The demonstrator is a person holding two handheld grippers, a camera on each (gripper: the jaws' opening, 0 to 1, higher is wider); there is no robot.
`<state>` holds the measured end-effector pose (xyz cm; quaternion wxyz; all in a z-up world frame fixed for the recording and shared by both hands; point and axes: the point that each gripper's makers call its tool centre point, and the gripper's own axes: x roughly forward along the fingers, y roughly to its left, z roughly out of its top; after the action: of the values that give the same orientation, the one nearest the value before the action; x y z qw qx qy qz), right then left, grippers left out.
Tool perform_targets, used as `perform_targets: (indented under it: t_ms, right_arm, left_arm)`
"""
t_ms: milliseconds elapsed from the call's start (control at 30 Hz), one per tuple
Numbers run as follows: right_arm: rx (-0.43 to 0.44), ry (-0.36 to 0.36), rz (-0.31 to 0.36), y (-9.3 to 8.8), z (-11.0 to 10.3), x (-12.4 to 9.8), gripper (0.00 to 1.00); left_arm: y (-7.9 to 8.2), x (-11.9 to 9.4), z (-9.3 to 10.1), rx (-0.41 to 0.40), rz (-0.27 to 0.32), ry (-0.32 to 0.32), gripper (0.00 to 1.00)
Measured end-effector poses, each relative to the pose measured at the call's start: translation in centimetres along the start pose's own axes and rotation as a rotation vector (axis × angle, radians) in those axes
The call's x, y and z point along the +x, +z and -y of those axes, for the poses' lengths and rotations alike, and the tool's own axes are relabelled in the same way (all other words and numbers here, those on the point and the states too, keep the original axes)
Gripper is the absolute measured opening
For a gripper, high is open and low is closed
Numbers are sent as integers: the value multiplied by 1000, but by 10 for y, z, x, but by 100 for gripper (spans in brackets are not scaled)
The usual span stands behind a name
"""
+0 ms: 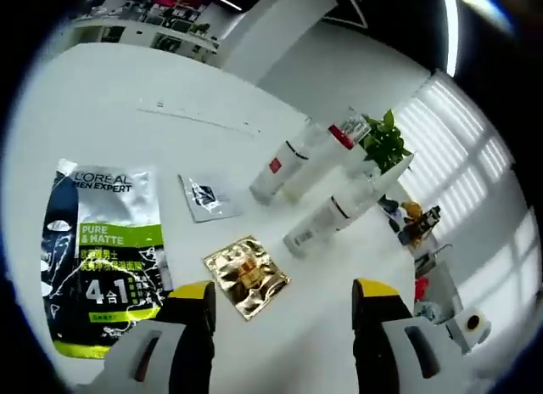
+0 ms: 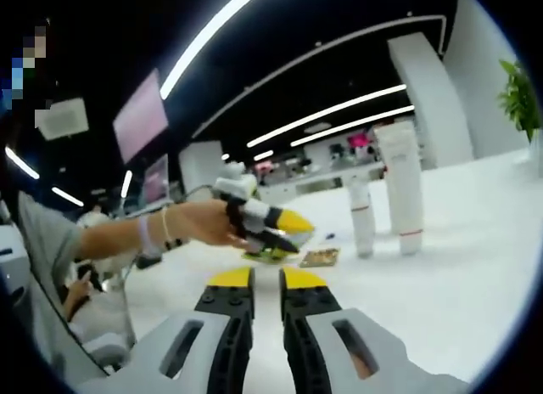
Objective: Arrange the skincare products in the storage area until every visible bottle or jar stands upright without overlapping.
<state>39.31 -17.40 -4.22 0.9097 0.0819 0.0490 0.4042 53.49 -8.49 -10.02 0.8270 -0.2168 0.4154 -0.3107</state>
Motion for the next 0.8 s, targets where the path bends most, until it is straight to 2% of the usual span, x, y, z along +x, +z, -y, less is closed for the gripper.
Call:
perform_targets:
  t_ms: [100, 200, 233, 333, 400, 467, 533, 600, 667, 733, 800]
  right_arm:
    - [0, 5, 4, 3, -1, -1, 11]
    - [-13, 5, 0, 4, -2, -2, 12]
    - [-23, -1, -1, 4, -1, -2, 12]
    - [-45, -40, -11, 3, 7, 1, 17]
    - [-58, -40, -30, 1, 12, 5, 19]
    - [-55, -39, -43, 0, 17, 9, 24]
    - [-64, -37, -49, 0, 20, 12, 29]
    - [-87, -38, -58, 0, 23, 14, 34]
    - [-109, -55, -52, 5, 28, 14, 39]
    - [-114, -56, -42, 11, 31, 13, 43]
    - [-124, -62, -36, 19, 35, 10, 49]
  left_arm:
    - [3, -4, 2, 32, 16, 0, 65]
    - [13, -12, 11, 102, 79, -27, 65]
    - [15, -16, 18, 152, 102, -47, 65]
    - [14, -31, 33, 208, 153, -93, 64]
    - [14, -41, 39, 263, 193, -108, 65]
    - [11, -54, 39, 343, 223, -72, 65]
    - [14, -72, 34, 500, 282, 17, 64]
    - [16, -85, 28, 567, 316, 90, 60]
    - [20, -106, 27, 633, 383, 149, 59]
    - [26, -129, 30, 632, 477, 168, 63]
    - [30, -149, 33, 626, 542, 182, 69]
